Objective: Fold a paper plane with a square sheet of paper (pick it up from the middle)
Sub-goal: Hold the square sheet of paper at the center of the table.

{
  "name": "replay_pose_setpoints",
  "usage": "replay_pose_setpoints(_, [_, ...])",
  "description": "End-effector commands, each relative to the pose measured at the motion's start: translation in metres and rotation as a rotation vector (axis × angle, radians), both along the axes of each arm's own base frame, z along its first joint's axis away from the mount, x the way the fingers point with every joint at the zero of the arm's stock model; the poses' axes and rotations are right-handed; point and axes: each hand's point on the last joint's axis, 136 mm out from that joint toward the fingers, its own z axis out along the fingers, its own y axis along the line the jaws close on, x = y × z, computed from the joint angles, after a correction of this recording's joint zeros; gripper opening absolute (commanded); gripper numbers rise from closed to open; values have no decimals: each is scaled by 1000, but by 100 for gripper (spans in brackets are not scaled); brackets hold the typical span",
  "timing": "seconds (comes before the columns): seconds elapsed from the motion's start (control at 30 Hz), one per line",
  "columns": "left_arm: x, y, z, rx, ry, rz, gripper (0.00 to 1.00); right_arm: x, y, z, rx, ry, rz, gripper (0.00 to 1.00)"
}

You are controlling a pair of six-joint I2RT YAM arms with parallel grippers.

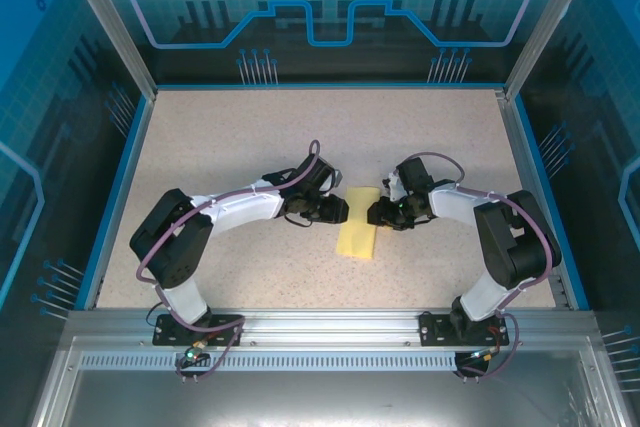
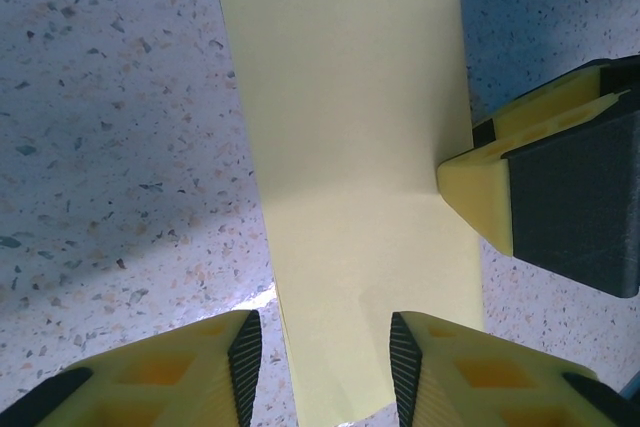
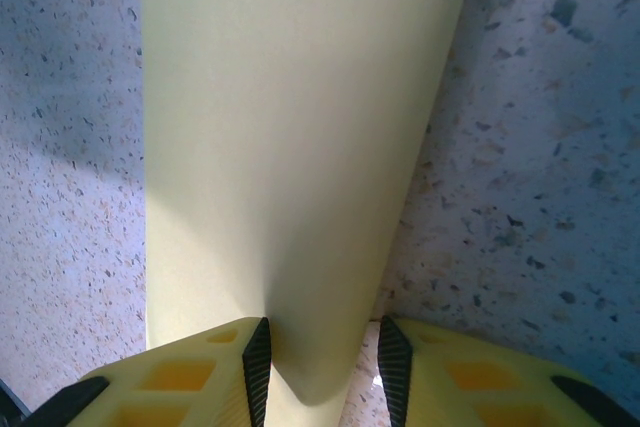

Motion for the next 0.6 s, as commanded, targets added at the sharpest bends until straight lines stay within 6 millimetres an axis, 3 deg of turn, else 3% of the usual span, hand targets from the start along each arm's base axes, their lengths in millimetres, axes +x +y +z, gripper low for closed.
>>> replay_pose_setpoints(0.0, [2, 0, 2, -31, 14, 18, 42, -11, -8, -10, -53, 39, -9, 38])
replay_pose_setpoints(0.57, [2, 0, -1, -53, 45, 46, 44, -11, -6, -13, -97, 39, 1, 38])
